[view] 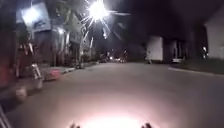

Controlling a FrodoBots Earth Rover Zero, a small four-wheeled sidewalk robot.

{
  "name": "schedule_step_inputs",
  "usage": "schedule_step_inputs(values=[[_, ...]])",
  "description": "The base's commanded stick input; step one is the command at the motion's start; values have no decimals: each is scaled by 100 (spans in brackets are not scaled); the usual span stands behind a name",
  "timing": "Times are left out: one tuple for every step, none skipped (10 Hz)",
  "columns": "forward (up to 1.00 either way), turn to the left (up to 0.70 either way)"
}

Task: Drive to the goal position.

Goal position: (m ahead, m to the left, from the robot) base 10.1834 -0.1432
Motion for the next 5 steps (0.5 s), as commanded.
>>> schedule_step_inputs(values=[[70, 0], [70, 0], [70, 0], [70, 0], [70, 0]])
